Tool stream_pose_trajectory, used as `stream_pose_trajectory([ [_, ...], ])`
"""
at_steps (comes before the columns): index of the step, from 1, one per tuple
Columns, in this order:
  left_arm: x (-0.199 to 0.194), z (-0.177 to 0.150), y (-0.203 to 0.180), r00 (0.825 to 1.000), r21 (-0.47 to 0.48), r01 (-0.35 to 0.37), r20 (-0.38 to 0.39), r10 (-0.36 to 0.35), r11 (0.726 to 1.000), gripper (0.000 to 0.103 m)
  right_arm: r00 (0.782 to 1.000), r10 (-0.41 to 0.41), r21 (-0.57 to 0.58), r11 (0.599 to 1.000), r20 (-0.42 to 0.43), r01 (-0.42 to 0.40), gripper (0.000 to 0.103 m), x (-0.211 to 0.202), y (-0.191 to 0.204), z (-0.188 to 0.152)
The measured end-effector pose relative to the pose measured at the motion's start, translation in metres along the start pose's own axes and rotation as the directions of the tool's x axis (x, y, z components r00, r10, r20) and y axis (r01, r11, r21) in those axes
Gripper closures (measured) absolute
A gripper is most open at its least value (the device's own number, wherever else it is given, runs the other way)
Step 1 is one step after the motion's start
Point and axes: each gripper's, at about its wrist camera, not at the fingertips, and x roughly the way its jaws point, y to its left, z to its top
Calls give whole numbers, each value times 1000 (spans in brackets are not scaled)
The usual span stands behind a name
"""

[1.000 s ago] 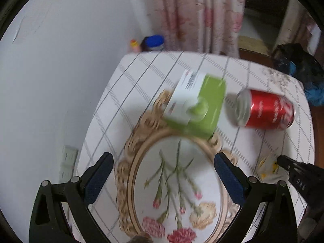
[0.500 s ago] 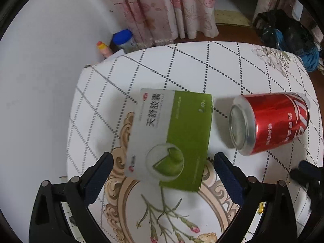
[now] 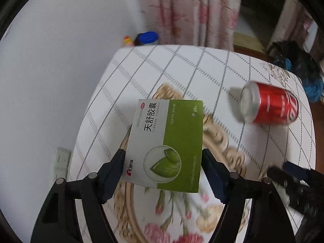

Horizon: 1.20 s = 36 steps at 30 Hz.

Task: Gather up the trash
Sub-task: 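Carry the green box and paper wrapper in both grippers over the trash bin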

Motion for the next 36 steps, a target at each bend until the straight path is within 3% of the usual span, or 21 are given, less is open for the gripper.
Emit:
stream_pose_trajectory([
  [2,-7,-16,5,1000,-22,-8,3,8,1000,30,1000,22,-11,1000,-9,-22,55,3,5,-5],
  [4,-13,-28,9,1000,-51,-2,0,2,999,30,1000,13,-16,1000,1,-13,59,1,9,-7],
  [5,-17,-35,11,1000,-69,5,-1,-6,998,30,999,33,-13,999,12,-32,75,-2,10,-8],
  [7,-22,-44,13,1000,-89,17,-1,-17,996,30,998,67,6,998,18,-67,94,-6,12,-11],
  [11,-35,-59,13,1000,-108,25,11,-24,994,30,996,66,0,998,63,-66,100,-26,15,-19],
  [23,-80,-83,10,996,-145,60,81,-48,988,30,983,87,8,996,162,-90,100,-83,14,-27],
  [30,-126,-84,-17,984,-83,94,157,-80,992,30,972,82,16,996,218,-88,100,-136,-8,-46],
  [36,-169,-84,-67,965,12,152,214,-151,988,30,956,70,41,996,284,-85,100,-192,-43,-62],
])
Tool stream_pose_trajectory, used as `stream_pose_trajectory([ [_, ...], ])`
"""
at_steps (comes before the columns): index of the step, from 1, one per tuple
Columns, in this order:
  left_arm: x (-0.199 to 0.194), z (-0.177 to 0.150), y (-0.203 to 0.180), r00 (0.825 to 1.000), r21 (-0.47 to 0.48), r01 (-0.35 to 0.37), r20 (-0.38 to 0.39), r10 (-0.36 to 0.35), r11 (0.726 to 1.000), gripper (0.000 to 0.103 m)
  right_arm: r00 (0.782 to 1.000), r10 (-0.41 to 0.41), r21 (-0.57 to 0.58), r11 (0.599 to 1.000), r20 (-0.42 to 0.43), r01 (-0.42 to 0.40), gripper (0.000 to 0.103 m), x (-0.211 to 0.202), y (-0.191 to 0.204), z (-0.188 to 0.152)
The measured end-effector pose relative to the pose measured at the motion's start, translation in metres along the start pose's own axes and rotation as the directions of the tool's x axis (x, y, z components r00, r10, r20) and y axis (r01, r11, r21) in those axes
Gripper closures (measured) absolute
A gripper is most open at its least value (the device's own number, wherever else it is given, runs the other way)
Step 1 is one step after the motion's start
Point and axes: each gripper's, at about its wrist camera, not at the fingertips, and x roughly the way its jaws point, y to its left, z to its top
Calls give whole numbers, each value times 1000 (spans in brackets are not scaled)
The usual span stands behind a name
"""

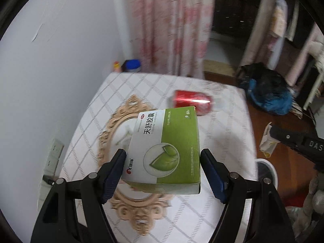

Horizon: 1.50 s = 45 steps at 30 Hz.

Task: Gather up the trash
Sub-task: 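Carry the green box and paper wrapper in both grippers over the trash bin, then open the left gripper over the bin while the right gripper releases the wrapper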

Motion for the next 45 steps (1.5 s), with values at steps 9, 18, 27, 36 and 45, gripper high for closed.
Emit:
stream_pose_trajectory([
  [9,-9,3,-146,976,170,215,-32,-213,962,30,992,-94,97,992,90,85,100,-99,-100,-2],
  [18,82,-26,-289,884,229,409,-338,-322,883,30,974,-224,313,924,-22,219,100,-118,-267,-35],
  [27,163,-46,-344,809,224,409,-538,-238,885,7,974,-138,478,853,-180,209,100,-56,-383,-74],
  [36,164,-68,-334,867,301,291,-484,-118,908,0,930,-105,476,836,-351,274,71,2,-412,-96],
  [45,163,-84,-320,903,377,198,-429,-19,905,0,852,-296,301,843,-432,446,3,3,-389,-104],
])
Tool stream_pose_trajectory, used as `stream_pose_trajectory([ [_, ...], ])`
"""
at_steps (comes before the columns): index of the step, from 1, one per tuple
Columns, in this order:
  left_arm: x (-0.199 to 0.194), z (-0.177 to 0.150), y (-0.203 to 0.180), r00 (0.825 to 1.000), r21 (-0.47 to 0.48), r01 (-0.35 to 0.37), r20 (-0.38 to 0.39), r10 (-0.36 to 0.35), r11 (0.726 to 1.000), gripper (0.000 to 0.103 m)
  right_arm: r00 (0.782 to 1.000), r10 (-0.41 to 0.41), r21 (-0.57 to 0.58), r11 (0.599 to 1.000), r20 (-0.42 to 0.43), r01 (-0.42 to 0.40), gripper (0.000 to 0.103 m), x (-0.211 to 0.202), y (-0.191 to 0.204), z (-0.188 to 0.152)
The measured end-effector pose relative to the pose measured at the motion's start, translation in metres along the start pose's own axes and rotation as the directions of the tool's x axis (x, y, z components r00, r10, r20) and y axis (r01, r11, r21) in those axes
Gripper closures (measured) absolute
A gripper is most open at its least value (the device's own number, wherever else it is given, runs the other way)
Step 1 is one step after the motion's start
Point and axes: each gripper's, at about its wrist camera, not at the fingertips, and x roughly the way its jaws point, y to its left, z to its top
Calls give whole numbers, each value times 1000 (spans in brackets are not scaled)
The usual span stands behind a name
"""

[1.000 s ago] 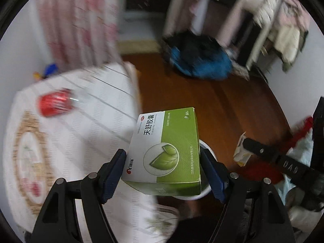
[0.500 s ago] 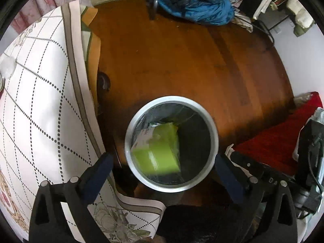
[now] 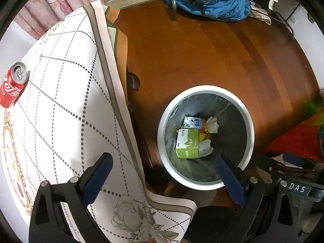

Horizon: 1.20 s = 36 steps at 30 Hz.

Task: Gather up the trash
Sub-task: 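Open the left gripper over the bin while the right gripper releases the wrapper, then grasp the red Coca-Cola can with the left gripper while the right gripper grasps the clear plastic cup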

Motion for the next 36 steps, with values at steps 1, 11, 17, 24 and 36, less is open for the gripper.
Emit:
stream_pose_trajectory([
  [1,-2,-1,1,1000,1,-5,2,5,1000,0,1000,-11,-4,1000,3,11,3,-2,0,-1],
  [11,-23,-9,-4,999,1,0,41,0,1000,0,997,-56,-40,998,50,58,2,-30,7,-15],
  [17,-40,-16,-5,998,6,6,65,-7,1000,0,996,-51,-32,998,78,54,2,-51,8,-25],
  [24,-65,-29,-5,994,15,10,106,-12,1000,0,991,-54,-35,998,119,59,2,-82,7,-44],
  [36,-138,-45,26,969,-35,39,244,-29,999,0,966,7,-46,999,259,6,2,-168,28,-85],
])
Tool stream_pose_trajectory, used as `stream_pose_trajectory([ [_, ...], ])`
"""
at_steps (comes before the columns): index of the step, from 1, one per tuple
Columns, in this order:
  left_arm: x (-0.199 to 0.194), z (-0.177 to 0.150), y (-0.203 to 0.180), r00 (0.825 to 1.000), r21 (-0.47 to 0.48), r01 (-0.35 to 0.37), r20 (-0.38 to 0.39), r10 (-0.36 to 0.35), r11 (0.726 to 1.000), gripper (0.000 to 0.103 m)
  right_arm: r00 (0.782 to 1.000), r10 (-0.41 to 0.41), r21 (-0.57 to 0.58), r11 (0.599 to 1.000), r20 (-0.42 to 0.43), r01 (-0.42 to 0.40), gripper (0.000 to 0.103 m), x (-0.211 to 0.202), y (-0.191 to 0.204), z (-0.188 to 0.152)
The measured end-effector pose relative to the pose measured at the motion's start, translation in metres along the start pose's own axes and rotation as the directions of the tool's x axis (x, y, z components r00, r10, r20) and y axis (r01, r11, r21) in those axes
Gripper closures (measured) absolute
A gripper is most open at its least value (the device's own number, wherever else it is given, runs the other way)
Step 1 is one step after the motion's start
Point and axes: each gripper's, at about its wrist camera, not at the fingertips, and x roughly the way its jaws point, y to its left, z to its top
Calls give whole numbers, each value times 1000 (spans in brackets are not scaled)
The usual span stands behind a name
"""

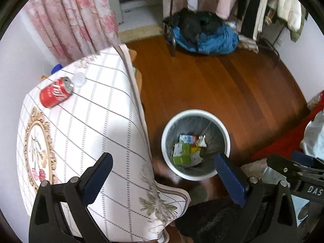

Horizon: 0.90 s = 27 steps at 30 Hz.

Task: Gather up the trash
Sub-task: 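Grasp the red Coca-Cola can with the left gripper while the right gripper grasps the clear plastic cup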

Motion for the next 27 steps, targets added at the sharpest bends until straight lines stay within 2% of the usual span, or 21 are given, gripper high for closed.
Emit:
stream_pose_trajectory([
  [3,-19,10,27,999,-49,-5,46,7,999,0,998,42,7,999,47,-43,2,-23,14,3],
  [7,-37,26,86,994,-134,-46,97,59,990,0,989,111,-20,994,94,-110,2,-42,55,18],
  [11,-30,38,167,986,-255,-119,80,143,960,0,984,164,-94,983,76,-157,2,-31,121,43],
  [13,-15,44,213,987,-359,-132,41,156,924,0,982,182,-123,977,56,-174,2,-14,157,57],
  [16,19,51,271,994,-513,-106,-29,106,852,0,981,188,-140,973,38,-181,2,14,203,80],
  [18,40,58,292,995,-574,-103,-60,84,812,0,981,191,-137,973,21,-186,2,39,235,97],
  [22,78,70,324,996,-685,-46,-89,-20,727,0,985,169,-114,979,-26,-171,2,94,287,131],
  [25,110,80,338,988,-762,-21,-114,-101,647,1,988,144,-114,982,-53,-149,2,125,311,149],
  [26,123,81,346,984,-800,-21,-123,-130,600,1,988,145,-111,982,-61,-151,2,133,315,154],
  [27,130,82,349,981,-823,-18,-124,-148,568,1,987,144,-109,983,-67,-151,2,142,321,159],
])
